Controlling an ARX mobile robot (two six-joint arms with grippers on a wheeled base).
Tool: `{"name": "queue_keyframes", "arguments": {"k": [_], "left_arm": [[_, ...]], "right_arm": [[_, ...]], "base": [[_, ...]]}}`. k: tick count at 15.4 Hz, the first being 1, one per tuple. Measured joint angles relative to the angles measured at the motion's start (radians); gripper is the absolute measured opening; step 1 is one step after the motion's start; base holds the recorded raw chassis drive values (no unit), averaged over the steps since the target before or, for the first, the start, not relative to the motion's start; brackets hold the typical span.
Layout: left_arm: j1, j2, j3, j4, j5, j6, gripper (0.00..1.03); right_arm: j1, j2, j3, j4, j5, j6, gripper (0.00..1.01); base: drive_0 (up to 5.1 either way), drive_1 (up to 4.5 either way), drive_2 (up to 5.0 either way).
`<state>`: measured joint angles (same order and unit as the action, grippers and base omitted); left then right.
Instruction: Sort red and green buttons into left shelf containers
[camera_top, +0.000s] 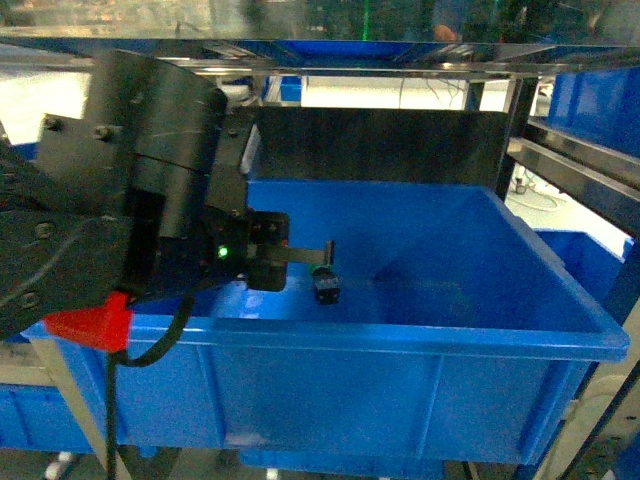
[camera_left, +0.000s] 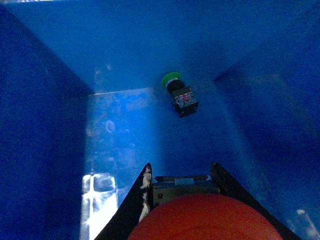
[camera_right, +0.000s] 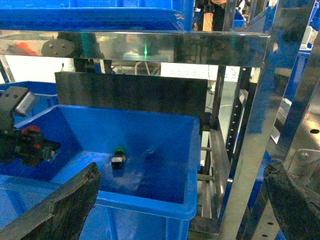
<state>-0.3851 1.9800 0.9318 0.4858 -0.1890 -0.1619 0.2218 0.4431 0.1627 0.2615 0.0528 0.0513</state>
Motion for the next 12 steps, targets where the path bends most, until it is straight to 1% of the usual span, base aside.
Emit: {"name": "queue_keyframes", "arguments": {"k": [1, 2, 3, 4, 6, 7, 9, 10, 11, 12], "left_arm": [[-0.008, 0.066, 0.083, -0.045, -0.002, -0.028, 0.29], [-0.010, 0.099, 0.122, -0.068, -0.001, -0.052, 0.41], [-0.010, 0.129, 0.156, -0.080, -0.009, -0.083, 0.59], [-0.010, 0.129, 0.158, -0.078, -0.010, -0.098, 0.73], [-0.005, 0.121, 0.147, -0.052, -0.001, -0.119, 0.97], [0.000, 0.093, 0.112, -0.041, 0.008, -0.120, 0.99], [0.025, -0.016, -0.003, 0.023, 0.042, -0.114, 0.98], [0.049, -0.095, -0.090, 0.077, 0.053, -0.069, 0.98], [0.075, -0.151, -0.171, 0.109, 0.069, -0.037, 0.98], [0.106, -0.217, -0.258, 0.116, 0.077, 0.001, 0.98]], "right_arm": [[0.000, 0.000, 0.000, 0.000, 0.000, 0.000, 0.98], [0.000, 0.000, 0.000, 0.000, 0.000, 0.000, 0.98], [0.000, 0.000, 0.000, 0.000, 0.000, 0.000, 0.98], [0.000, 0.000, 0.000, 0.000, 0.000, 0.000, 0.98], [0.000, 0.000, 0.000, 0.000, 0.000, 0.000, 0.98], [0.000, 0.000, 0.000, 0.000, 0.000, 0.000, 0.98], [0.000, 0.000, 0.000, 0.000, 0.000, 0.000, 0.98], [0.000, 0.000, 0.000, 0.000, 0.000, 0.000, 0.98], [0.000, 0.000, 0.000, 0.000, 0.000, 0.000, 0.98], [0.000, 0.000, 0.000, 0.000, 0.000, 0.000, 0.98]], "base": [[0.0, 0.00, 0.0], [0.0, 0.00, 0.0], [0.0, 0.00, 0.0], [0.0, 0.00, 0.0], [0.0, 0.00, 0.0], [0.0, 0.00, 0.0], [0.0, 0.00, 0.0], [0.0, 0.00, 0.0], [0.0, 0.00, 0.0], [0.0, 0.00, 0.0]]}}
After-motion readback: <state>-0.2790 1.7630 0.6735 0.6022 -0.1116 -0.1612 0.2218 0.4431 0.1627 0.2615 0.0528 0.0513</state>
